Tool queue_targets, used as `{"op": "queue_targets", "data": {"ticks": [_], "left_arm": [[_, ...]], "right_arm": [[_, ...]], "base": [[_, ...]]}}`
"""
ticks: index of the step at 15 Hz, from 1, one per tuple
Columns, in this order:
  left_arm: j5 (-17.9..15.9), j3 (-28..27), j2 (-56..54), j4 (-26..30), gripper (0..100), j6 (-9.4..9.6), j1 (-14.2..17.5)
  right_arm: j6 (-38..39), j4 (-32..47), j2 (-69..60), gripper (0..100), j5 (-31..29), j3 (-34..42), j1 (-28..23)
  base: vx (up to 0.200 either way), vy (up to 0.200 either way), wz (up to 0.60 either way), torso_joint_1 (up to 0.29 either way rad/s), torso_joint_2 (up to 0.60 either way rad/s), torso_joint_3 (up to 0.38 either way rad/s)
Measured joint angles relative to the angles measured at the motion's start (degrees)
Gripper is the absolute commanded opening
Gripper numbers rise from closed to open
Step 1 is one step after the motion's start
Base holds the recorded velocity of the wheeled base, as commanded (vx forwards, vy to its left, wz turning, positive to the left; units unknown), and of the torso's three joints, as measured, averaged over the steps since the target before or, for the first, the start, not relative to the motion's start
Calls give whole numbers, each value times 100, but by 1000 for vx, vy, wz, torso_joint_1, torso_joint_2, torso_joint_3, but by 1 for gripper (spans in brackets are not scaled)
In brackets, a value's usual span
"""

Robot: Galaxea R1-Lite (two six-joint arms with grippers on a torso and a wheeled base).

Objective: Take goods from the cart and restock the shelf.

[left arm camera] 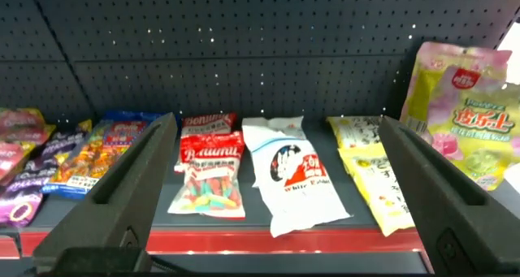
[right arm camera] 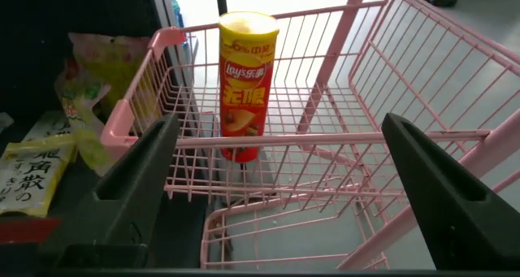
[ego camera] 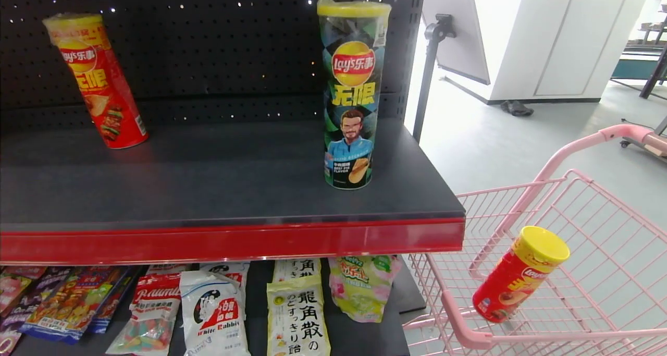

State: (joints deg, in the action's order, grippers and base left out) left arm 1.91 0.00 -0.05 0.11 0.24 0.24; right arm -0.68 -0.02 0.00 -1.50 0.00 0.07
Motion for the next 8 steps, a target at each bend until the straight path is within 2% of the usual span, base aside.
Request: {"op": "queue_targets", "data": {"ticks": [3,8], "left_arm": [[0,0,0,-1,100,2,-2],[0,0,0,-4,100,0,-2]], "right_arm": [[4,0,0,100,0,0,0],[-2,0,0,100,5,0,0]], "base": [[0,0,0,-37,111,74],[0,0,0,0,0,0]]}}
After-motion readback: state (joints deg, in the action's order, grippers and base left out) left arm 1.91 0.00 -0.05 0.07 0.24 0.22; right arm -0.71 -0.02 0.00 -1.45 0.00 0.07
